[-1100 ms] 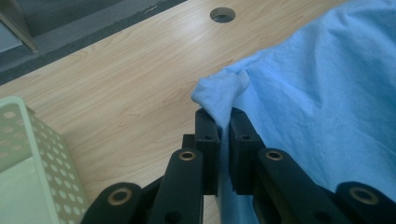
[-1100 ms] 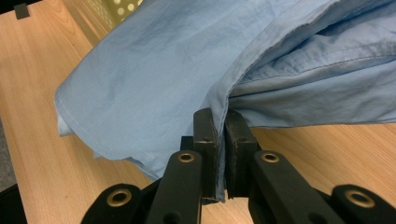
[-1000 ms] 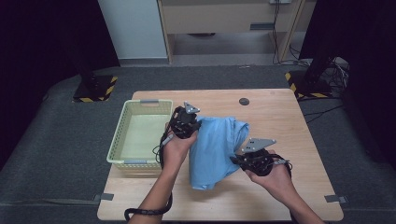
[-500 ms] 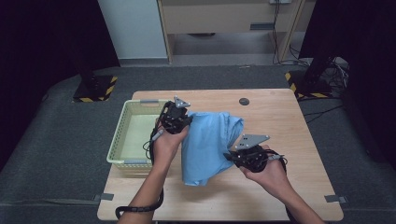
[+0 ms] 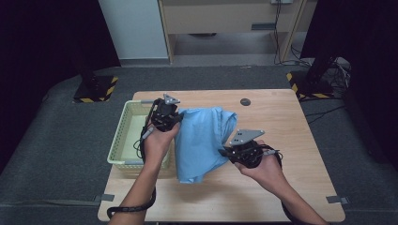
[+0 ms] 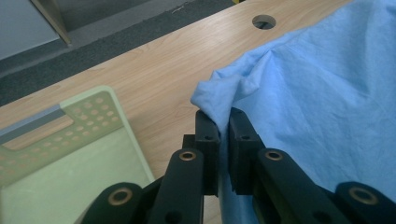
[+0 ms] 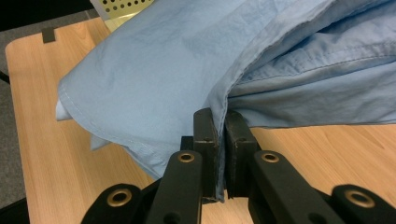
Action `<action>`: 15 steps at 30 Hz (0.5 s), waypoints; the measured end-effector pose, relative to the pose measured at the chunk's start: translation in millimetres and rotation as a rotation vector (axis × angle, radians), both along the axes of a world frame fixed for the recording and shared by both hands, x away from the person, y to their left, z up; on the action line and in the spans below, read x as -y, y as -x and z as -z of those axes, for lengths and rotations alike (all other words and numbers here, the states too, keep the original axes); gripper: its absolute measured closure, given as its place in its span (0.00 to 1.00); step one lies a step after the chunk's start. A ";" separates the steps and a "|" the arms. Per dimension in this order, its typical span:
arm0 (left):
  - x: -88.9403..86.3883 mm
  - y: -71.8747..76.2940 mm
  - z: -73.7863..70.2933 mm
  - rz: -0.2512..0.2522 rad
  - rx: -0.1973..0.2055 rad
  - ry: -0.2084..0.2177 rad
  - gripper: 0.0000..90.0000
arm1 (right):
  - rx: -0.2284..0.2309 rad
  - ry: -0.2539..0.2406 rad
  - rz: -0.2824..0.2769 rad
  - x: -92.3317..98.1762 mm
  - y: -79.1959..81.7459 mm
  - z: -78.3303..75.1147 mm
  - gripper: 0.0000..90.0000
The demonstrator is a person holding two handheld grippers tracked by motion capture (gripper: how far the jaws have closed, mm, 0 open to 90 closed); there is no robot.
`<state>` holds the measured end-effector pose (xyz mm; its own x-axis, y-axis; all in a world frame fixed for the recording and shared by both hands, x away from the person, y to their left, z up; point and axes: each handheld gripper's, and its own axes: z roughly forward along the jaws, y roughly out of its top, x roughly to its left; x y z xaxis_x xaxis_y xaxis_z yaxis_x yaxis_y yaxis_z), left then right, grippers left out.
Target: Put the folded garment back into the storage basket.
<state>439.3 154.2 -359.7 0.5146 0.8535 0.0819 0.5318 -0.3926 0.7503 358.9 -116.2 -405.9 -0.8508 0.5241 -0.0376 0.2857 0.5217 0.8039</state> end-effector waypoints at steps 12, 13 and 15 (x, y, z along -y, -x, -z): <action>-26.0 1.5 -8.8 -0.037 0.014 0.006 0.94 | -0.001 -0.008 -0.022 -22.2 -8.6 -10.7 0.95; -28.4 1.5 -9.1 -0.041 0.014 0.010 0.94 | 0.001 -0.007 -0.025 -24.4 -8.7 -11.6 0.95; -32.5 1.7 -10.1 -0.052 0.017 0.017 0.94 | 0.006 -0.003 -0.031 -28.3 -9.6 -13.5 0.95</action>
<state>437.6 186.7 -349.5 0.4686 0.8802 0.0752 0.5381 -0.3519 0.7659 368.5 -88.0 -392.5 -0.8666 0.4972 -0.0412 0.2644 0.5277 0.8072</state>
